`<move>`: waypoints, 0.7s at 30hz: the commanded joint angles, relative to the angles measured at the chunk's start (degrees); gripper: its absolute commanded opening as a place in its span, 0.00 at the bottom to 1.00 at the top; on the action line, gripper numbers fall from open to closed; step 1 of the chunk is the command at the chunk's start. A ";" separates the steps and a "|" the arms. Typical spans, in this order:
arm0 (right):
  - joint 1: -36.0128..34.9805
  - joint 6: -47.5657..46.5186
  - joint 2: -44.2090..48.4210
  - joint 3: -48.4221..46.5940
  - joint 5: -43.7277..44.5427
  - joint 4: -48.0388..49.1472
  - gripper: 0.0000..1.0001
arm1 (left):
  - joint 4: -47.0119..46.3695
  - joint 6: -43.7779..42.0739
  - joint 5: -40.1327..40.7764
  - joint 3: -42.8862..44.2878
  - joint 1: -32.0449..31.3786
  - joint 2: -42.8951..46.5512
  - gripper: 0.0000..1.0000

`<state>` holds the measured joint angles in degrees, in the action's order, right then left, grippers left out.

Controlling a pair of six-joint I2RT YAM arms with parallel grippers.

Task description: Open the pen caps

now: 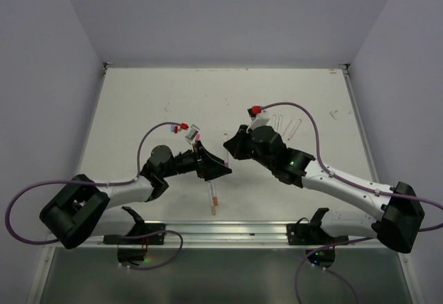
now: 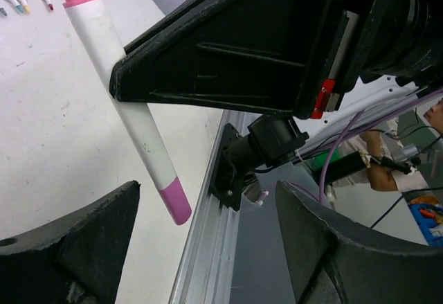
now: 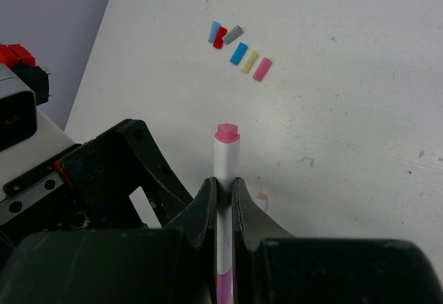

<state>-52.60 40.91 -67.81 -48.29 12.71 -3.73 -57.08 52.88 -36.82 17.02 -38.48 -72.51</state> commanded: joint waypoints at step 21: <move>-0.22 1.19 3.30 3.56 3.90 10.23 0.00 | -1.11 3.02 2.98 3.72 -1.51 -5.18 0.00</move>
<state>-52.73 41.10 -65.84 -44.86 14.63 2.83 -57.10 56.62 -33.74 18.20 -39.16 -77.41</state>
